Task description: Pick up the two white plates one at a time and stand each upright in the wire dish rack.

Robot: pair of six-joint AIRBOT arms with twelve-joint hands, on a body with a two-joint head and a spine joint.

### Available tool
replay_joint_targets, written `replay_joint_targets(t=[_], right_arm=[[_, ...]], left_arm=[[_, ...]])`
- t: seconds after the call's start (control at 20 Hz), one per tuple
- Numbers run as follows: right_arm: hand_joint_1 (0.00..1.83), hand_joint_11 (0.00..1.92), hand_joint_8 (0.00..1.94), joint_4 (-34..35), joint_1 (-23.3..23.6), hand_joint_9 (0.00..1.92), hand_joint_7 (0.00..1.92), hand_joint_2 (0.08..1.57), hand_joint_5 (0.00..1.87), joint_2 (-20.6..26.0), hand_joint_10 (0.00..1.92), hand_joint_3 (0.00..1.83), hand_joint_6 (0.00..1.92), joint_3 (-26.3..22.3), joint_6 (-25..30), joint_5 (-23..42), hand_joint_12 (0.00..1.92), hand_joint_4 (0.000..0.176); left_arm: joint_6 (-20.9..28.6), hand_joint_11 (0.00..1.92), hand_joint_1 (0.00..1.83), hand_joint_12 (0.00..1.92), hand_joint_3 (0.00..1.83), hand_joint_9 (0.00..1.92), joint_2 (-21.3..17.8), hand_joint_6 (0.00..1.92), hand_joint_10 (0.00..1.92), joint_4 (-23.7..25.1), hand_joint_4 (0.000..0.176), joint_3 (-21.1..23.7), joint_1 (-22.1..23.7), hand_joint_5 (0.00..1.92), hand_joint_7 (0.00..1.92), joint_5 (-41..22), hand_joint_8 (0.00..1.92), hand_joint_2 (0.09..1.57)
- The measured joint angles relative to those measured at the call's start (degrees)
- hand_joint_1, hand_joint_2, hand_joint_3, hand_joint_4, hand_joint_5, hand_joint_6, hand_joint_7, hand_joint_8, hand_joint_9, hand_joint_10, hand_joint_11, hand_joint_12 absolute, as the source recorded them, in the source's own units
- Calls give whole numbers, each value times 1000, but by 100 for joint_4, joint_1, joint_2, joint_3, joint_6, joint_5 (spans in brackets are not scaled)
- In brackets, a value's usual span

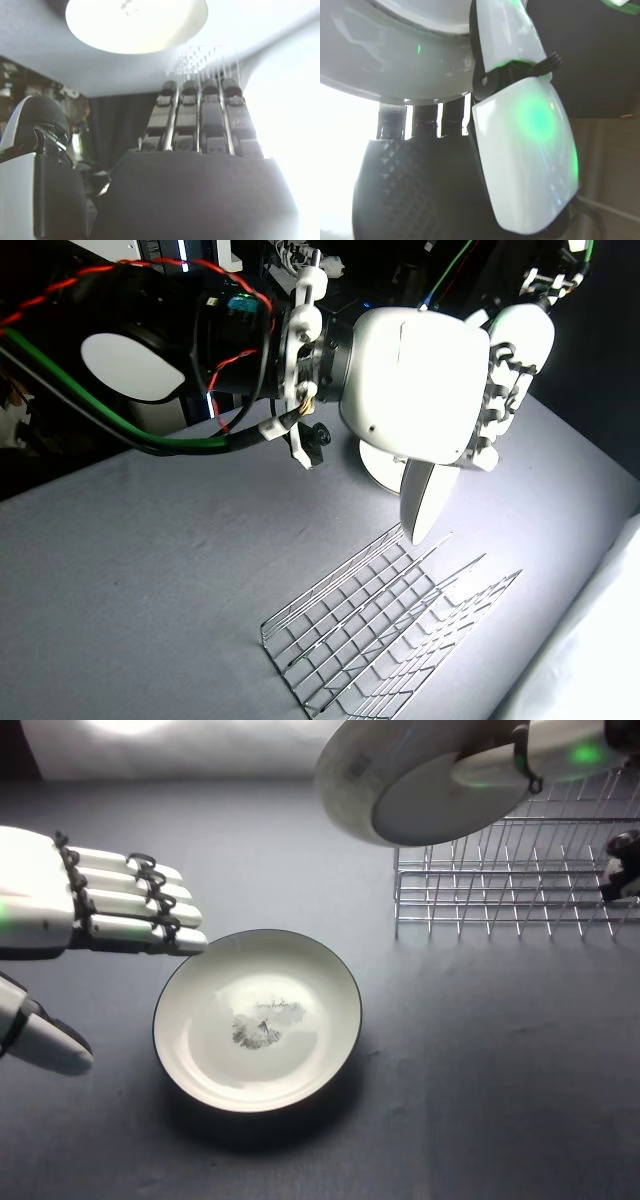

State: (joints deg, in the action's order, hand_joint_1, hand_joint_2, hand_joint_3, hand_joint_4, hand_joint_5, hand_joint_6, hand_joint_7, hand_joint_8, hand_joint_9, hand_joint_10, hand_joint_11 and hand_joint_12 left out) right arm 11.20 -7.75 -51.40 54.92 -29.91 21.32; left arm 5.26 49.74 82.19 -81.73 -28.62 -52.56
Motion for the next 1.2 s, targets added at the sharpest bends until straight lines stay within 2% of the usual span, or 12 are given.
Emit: replay_joint_targets(t=[0.15,0.4,0.45,0.5,0.55,0.65,0.85,0.9,0.95,1.05,1.2], right_arm=[[1485,726,1087,122,114,914,892,1145,773,24,1077,1,1141,155,-2,-146,1669,0],[1487,761,1008,201,153,930,945,1132,783,170,1028,0,1138,446,-24,-319,1630,0],[1485,732,1057,216,146,895,920,1143,762,238,1077,3,1167,483,-35,-345,1666,0],[1392,706,1061,214,98,890,944,1141,804,262,1166,0,1175,525,-37,-348,1386,0],[1374,718,1058,229,31,893,953,1139,811,273,1179,0,1173,568,-35,-328,1291,0],[1367,741,1106,221,-50,888,920,1148,798,275,1212,1,1181,669,-63,-468,1267,0],[1368,717,1068,232,-186,880,943,1143,809,273,1211,1,1172,887,-57,-455,1244,0],[1374,748,1007,232,-289,913,981,1128,836,275,1164,0,1130,944,-55,-424,1222,0],[1464,742,1010,232,-374,925,953,1126,817,273,1062,6,1108,1008,-57,-437,1553,0],[1484,743,1029,234,-544,909,922,1135,810,275,1061,0,1128,1097,-61,-476,1639,0],[1484,727,1052,254,-903,907,908,1141,788,269,1076,1,1142,1226,-35,-286,1662,0]], left_arm=[[-138,0,0,0,0,0,50,0,0,31,0,144,-118,0,0,181,0,1089],[-334,0,0,0,0,0,197,0,0,133,0,225,-389,0,0,584,0,1092],[-337,0,0,0,1,0,225,0,0,219,0,234,-391,0,0,638,0,1097],[-334,0,0,0,2,0,258,0,0,199,0,236,-426,0,0,715,0,1100],[-337,0,0,0,3,0,282,0,0,201,0,236,-448,0,0,761,0,1103],[-334,0,0,0,0,0,304,0,0,216,0,243,-448,0,0,817,0,1073],[-415,0,0,0,0,0,382,0,0,190,0,240,-483,0,0,966,0,1085],[-428,0,0,0,0,0,398,0,0,227,0,238,-483,0,0,977,0,1085],[-444,0,0,0,0,0,409,0,0,197,0,234,-483,0,0,1001,0,1083],[-448,0,0,0,0,0,439,0,0,181,0,223,-483,0,0,1051,0,1086],[-507,0,0,0,0,0,444,0,0,197,0,223,-540,0,0,1082,0,1088]])
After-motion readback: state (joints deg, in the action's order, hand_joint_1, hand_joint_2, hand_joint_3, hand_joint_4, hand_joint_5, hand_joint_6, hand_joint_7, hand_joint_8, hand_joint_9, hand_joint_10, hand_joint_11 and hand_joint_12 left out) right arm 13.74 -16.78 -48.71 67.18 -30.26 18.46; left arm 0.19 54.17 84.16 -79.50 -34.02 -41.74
